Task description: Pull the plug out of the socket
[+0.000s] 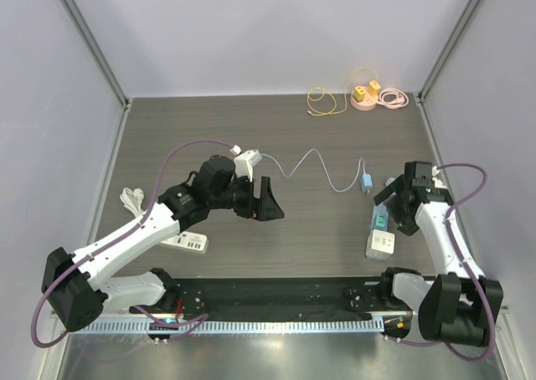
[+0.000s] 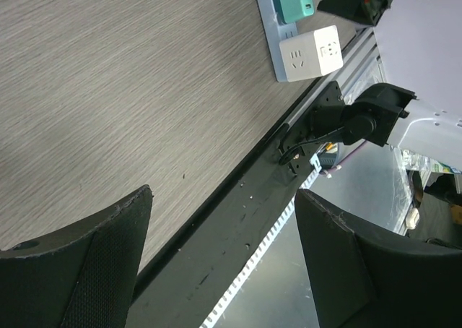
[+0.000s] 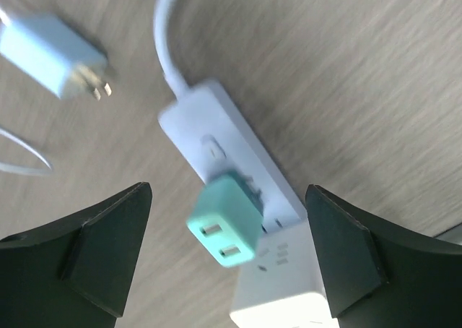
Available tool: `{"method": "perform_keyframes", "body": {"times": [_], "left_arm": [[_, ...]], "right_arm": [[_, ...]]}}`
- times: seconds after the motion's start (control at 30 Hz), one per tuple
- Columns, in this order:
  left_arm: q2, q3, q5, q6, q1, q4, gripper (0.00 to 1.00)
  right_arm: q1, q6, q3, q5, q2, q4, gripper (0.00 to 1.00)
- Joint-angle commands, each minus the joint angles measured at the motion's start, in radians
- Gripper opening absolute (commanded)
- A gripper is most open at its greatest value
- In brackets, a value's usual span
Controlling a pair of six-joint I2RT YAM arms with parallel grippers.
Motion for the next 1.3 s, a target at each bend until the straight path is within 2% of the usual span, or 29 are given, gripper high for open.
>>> {"method": "perform_keyframes", "body": {"times": [0.0, 0.13, 0.2, 0.3, 0.33, 0.37, 0.53, 0.63, 0.8, 1.03, 1.13, 1.27], "left_arm": [[0.009, -0.004, 0.044, -0.007, -0.006, 0.08, 0.8], [0.007, -0.006, 0.056, -0.001, -0.006, 0.077, 0.8], [0.007, -0.004, 0.056, 0.006, -0.004, 0.072, 0.8], [0.002, -0.003, 0.047, 0.012, -0.006, 0.058, 0.8], [-0.004, -0.003, 0.045, 0.012, -0.004, 0.054, 0.8], [-0.008, -0.007, 0.038, 0.012, -0.006, 0.046, 0.8], [-0.033, -0.027, 0.021, 0.01, -0.006, 0.043, 0.81], [-0.027, -0.03, 0.029, 0.01, -0.006, 0.043, 0.81], [0.009, -0.016, 0.068, -0.001, -0.006, 0.079, 0.77], [0.079, 0.016, 0.105, -0.047, -0.029, 0.152, 0.75], [0.13, 0.037, 0.105, -0.071, -0.072, 0.184, 0.74], [0.188, 0.076, 0.096, -0.082, -0.139, 0.211, 0.74]], "right_arm": [[0.035, -0.016, -0.063, -0.04, -0.069, -0.001, 0.93], [0.11, 0.001, -0.075, -0.012, -0.026, 0.014, 0.88], [0.19, 0.032, -0.072, 0.009, 0.0, 0.034, 0.86], [0.247, 0.067, -0.066, 0.041, 0.066, 0.056, 0.69], [0.253, 0.078, -0.066, 0.054, 0.093, 0.059, 0.6], [0.256, 0.088, -0.068, 0.055, 0.101, 0.065, 0.56], [0.258, 0.15, -0.074, 0.032, 0.137, 0.116, 0.52], [0.258, 0.22, -0.086, -0.027, 0.149, 0.163, 0.47], [0.261, 0.329, -0.115, -0.115, 0.131, 0.241, 0.46], [0.269, 0.476, -0.176, -0.066, 0.007, 0.243, 0.48], [0.266, 0.422, -0.16, -0.044, 0.005, 0.248, 0.55], [0.262, 0.248, -0.074, -0.075, 0.077, 0.211, 0.67]]}}
